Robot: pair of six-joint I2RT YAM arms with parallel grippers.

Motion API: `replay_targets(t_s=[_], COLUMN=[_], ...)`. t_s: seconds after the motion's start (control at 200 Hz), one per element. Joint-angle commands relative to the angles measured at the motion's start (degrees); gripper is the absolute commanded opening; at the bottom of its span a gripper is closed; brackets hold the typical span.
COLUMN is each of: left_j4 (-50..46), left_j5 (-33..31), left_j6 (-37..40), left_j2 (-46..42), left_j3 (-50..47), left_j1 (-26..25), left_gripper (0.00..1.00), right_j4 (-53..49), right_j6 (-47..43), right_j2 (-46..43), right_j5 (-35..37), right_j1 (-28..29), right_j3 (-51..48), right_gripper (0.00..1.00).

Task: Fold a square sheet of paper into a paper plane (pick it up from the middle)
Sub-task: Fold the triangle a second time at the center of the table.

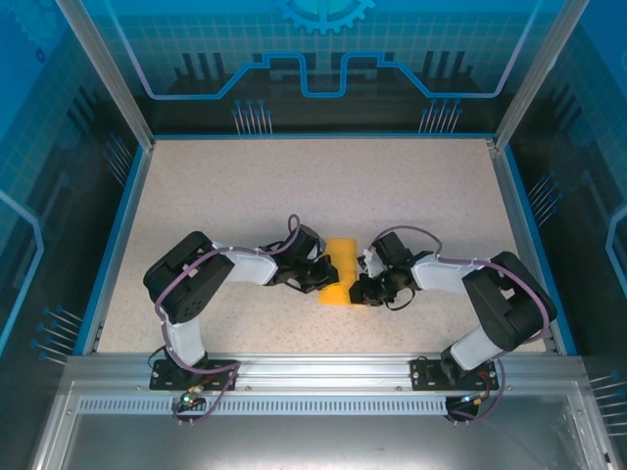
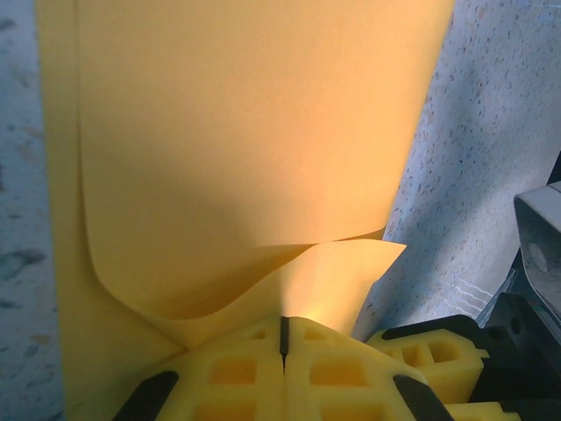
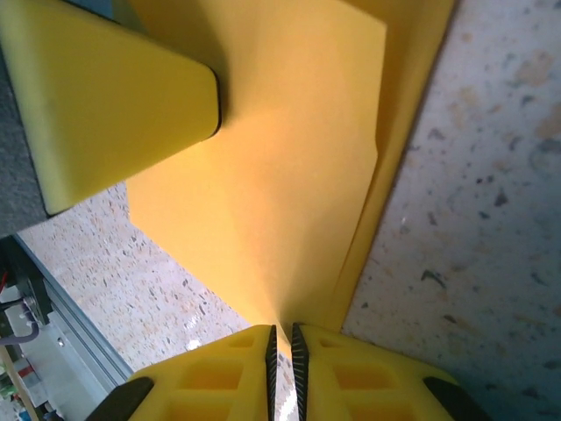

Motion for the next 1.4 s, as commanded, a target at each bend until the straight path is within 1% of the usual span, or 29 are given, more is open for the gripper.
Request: replay_targets(t_s=[0.0, 0.24, 0.385, 0.475, 0.57, 0.78, 0.93, 1.05, 1.205, 1.32, 1.395], left_j4=[-4.0, -3.8, -3.4, -3.4, -3.3, -3.2, -2.8, -2.2, -2.2, -4.6, -4.6], left_j5=[-1.9, -1.8, -1.5, -1.5, -1.3, -1.1, -1.0, -1.0, -1.9, -4.6, -5.1], left_j6=[1.4, 1.6, 1.5, 1.5, 1.5, 1.5, 1.5, 1.7, 2.9, 4.7, 5.2], left_j2=[1.3, 1.2, 1.0, 0.9, 0.8, 0.9, 0.6, 0.3, -0.9, -1.4, -1.2], left_j3=[-0.4, -0.5, -0.4, -0.4, -0.2, 0.1, 0.1, 0.1, 0.4, 1.3, 1.6], left_j1=[-0.1, -0.1, 0.0, -0.1, -0.1, -0.1, -0.2, -0.1, 0.0, 0.2, 1.1], left_gripper=[0.0, 0.0, 0.0, 0.0, 0.0, 0.0, 0.0, 0.0, 0.0, 0.0, 0.0], right_j4=[-8.5, -9.6, -6.9, -5.2, -3.8, 0.2, -2.1, -3.8, -4.4, -4.6, -4.7], right_j6=[-2.0, -1.8, 0.9, 2.2, 3.0, 4.0, 2.8, 1.5, 1.2, 1.0, 0.9], right_j2=[-0.4, -3.9, -8.3, -8.8, -6.8, 0.3, 4.1, 7.1, 8.0, 7.7, 7.4], right_j5=[1.0, 1.0, -0.9, -1.6, -1.7, -2.2, 1.8, 3.7, 5.2, 5.3, 5.4], right_j1=[-0.5, -1.2, -1.2, -1.0, -0.5, 1.0, 0.7, 0.3, -0.1, -0.1, -0.3], right_j3=[-2.5, -2.3, -0.5, 0.9, 2.7, 5.5, 5.5, 4.8, 3.2, 2.8, 2.6], right_gripper=[0.17, 0.17, 0.17, 0.19, 0.19, 0.19, 0.18, 0.15, 0.11, 0.11, 0.11])
